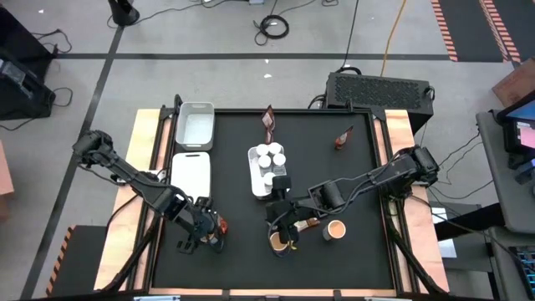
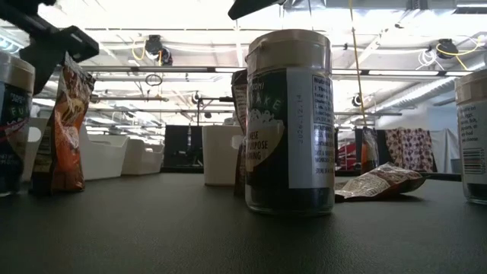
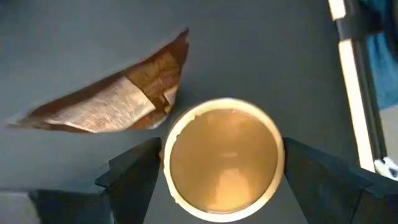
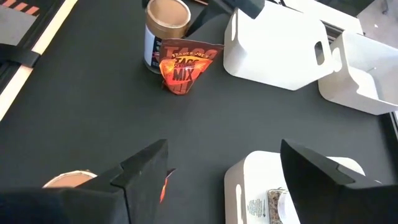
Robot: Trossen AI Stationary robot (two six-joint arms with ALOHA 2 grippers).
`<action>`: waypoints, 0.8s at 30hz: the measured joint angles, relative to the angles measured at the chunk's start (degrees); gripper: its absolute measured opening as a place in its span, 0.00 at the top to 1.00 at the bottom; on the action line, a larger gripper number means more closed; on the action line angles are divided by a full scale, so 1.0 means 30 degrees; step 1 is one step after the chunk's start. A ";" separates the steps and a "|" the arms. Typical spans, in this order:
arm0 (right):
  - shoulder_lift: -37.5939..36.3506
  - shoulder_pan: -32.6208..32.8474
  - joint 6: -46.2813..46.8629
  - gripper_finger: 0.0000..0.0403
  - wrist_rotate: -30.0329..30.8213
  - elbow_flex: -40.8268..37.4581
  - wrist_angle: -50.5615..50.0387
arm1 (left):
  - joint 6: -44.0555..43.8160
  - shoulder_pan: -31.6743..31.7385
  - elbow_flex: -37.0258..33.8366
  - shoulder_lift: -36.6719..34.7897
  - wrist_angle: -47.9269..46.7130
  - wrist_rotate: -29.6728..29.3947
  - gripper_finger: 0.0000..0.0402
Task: Sort spices by type
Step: Put the gold seasoning bottle into the gray bin
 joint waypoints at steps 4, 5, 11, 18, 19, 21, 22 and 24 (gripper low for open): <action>0.0000 0.0002 0.0000 0.34 0.0000 0.0000 0.0000 | 0.0011 0.0000 -0.0007 0.0314 -0.0043 0.0497 0.19; 0.0000 -0.0001 0.0000 0.34 0.0000 0.0000 0.0007 | 0.0013 -0.0001 -0.0007 0.0325 -0.0044 0.0522 0.19; 0.0000 -0.0001 -0.0020 0.34 0.0000 0.0000 0.0007 | 0.0367 0.0012 -0.0007 0.0379 -0.0353 0.0410 0.19; 0.0000 -0.0001 -0.0015 0.34 0.0000 0.0000 0.0007 | 0.0914 0.0036 -0.0007 0.0997 -0.0162 0.0286 0.19; 0.0000 -0.0001 -0.0015 0.34 0.0000 0.0000 0.0007 | 0.0979 0.0036 -0.0007 0.1037 -0.0123 0.0282 0.19; 0.0000 -0.0001 -0.0012 0.34 -0.0002 0.0000 0.0005 | 0.0995 0.0036 -0.0007 0.1039 -0.0112 0.0274 0.19; 0.0000 -0.0001 -0.0013 0.34 0.0000 0.0000 0.0004 | 0.0995 0.0036 -0.0007 0.1039 -0.0085 0.0273 0.19; 0.0000 -0.0001 -0.0007 0.34 0.0000 0.0000 0.0000 | 0.1002 0.0036 -0.0007 0.1039 -0.0072 0.0204 0.19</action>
